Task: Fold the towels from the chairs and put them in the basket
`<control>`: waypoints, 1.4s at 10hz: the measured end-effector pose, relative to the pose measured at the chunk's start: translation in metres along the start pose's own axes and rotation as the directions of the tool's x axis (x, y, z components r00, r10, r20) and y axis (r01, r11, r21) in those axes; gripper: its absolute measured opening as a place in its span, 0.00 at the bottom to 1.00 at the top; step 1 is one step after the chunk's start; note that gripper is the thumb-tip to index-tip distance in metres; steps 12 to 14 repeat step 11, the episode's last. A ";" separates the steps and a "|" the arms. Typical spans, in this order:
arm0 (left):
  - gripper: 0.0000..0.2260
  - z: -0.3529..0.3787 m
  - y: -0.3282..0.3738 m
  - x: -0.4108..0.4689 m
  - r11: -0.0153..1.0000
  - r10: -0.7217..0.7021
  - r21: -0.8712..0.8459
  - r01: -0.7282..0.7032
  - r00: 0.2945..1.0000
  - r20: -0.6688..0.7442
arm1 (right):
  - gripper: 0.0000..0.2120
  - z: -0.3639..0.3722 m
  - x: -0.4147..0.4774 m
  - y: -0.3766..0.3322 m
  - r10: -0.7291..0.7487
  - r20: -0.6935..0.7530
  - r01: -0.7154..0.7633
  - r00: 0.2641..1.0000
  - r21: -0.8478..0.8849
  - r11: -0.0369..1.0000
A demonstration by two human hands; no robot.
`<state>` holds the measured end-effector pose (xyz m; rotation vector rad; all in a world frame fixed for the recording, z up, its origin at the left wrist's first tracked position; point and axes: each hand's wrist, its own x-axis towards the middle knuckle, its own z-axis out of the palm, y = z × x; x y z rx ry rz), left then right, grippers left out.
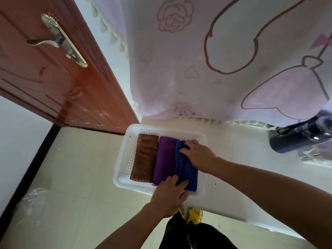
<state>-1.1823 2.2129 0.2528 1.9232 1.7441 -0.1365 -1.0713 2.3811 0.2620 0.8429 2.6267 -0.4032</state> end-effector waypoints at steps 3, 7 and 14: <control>0.27 -0.007 -0.013 -0.023 1.000 -0.001 0.022 0.002 0.998 -0.064 | 0.21 -0.001 -0.011 0.005 0.001 -0.060 0.005 0.998 0.092 0.996; 0.20 -0.039 -0.155 -0.081 0.942 -0.074 0.300 0.148 0.967 -0.245 | 0.16 -0.002 -0.046 -0.118 0.132 -0.067 -0.107 0.989 0.289 0.951; 0.08 -0.026 -0.178 -0.093 0.926 0.190 0.366 -0.093 0.952 -0.239 | 0.16 0.054 -0.060 -0.189 0.403 -0.164 -0.333 0.901 0.335 0.881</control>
